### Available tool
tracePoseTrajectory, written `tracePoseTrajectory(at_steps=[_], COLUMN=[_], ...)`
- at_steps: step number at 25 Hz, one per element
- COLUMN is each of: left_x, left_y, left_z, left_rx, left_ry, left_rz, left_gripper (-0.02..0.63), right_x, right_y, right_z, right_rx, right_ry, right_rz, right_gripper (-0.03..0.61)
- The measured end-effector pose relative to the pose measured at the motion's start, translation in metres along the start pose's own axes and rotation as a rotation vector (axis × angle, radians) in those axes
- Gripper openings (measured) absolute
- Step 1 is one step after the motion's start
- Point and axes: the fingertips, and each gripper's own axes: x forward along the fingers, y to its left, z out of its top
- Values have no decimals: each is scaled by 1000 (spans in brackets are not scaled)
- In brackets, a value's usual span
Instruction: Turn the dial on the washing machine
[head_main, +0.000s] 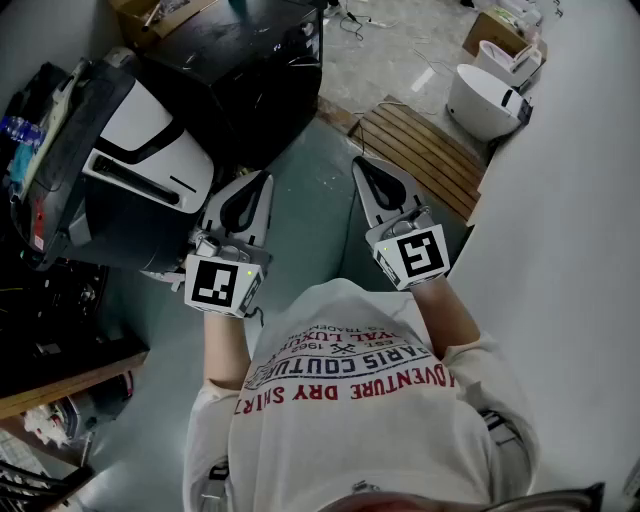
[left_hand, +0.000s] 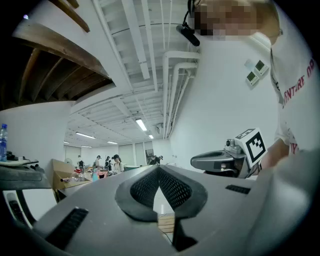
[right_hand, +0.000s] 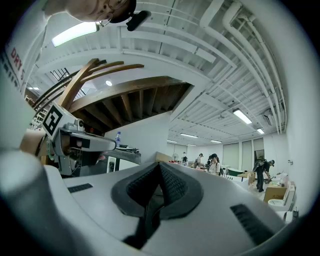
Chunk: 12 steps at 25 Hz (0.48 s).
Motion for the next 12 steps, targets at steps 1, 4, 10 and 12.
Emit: tracePoseTrajectory(at_steps=[1,4,10,12], left_x=[-1,-4,-14,-17], left_y=[2,8,20,25], left_z=[0,-1,-2,-3], left_rx=[-2,-9,-16,-19], left_ry=[1,-1,-16,-18], left_rz=[3,5,-4,-7], left_gripper=[15,15,15,15], right_x=[1,4,11,14], right_y=[1,4,18,22], right_z=[1,4,6,6], right_rx=[4,8,0,-3], right_ry=[-3,-9,-4,0], right_rz=[0,-2,-4,-17], right_gripper=[28,28,28,28])
